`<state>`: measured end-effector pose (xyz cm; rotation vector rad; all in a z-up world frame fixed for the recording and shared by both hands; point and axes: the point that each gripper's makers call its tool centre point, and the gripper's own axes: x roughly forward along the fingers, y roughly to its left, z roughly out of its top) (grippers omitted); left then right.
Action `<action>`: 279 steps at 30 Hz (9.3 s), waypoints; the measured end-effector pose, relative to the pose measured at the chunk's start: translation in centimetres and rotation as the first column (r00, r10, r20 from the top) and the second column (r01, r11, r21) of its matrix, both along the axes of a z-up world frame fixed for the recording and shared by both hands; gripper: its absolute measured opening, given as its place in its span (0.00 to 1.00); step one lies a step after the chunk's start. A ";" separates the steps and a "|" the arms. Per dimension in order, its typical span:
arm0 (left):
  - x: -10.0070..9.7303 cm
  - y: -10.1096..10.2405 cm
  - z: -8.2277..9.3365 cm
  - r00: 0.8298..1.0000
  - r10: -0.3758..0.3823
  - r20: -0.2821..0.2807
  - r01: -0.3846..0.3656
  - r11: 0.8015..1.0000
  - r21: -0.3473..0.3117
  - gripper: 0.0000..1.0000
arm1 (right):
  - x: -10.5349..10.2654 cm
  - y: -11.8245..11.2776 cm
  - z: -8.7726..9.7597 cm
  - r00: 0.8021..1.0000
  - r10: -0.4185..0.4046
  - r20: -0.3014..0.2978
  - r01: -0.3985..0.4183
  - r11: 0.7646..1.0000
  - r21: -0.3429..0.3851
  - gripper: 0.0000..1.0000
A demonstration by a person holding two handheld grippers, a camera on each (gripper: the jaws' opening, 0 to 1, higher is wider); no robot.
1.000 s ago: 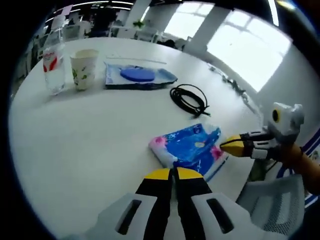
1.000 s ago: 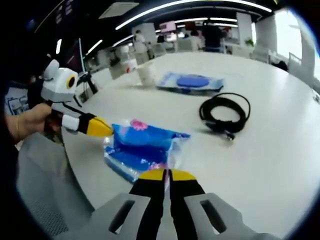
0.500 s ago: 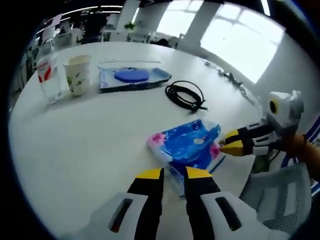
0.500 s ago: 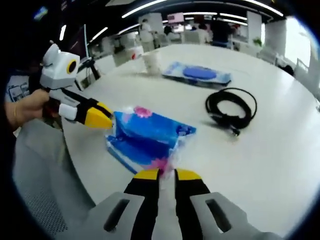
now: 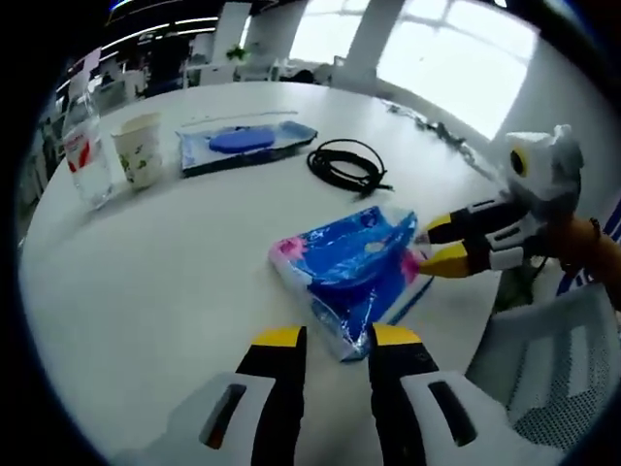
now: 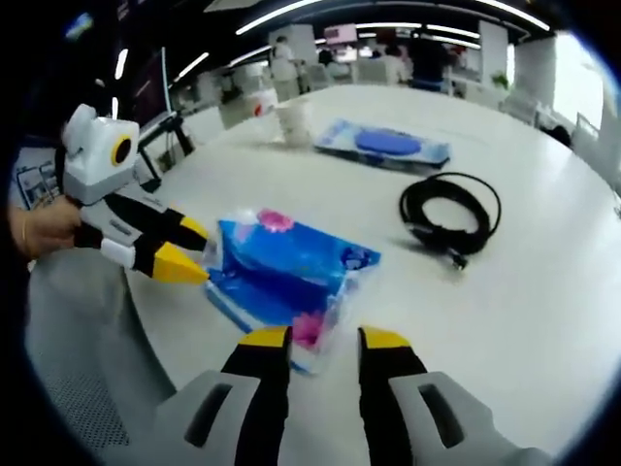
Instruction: Arrange the tabletop items into an orderly group along one side of the table until the central work area is clear of visible clutter.
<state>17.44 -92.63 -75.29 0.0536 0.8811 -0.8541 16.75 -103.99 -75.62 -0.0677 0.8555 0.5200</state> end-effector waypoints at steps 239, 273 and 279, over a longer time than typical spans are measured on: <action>14.9 0.6 9.8 0.950 -0.053 0.306 0.083 0.993 -0.085 0.76 | 10.1 -8.1 11.4 0.977 -0.042 0.208 0.020 0.994 0.106 1.00; 8.1 12.0 13.9 0.910 0.122 0.396 -0.102 0.992 -0.072 1.00 | 1.2 -7.1 14.7 0.961 -0.069 0.270 0.053 0.996 0.066 1.00; 6.5 13.5 14.0 0.902 0.147 0.407 -0.135 0.989 -0.059 1.00 | -0.1 -6.8 14.5 0.960 -0.085 0.268 0.070 0.995 0.067 1.00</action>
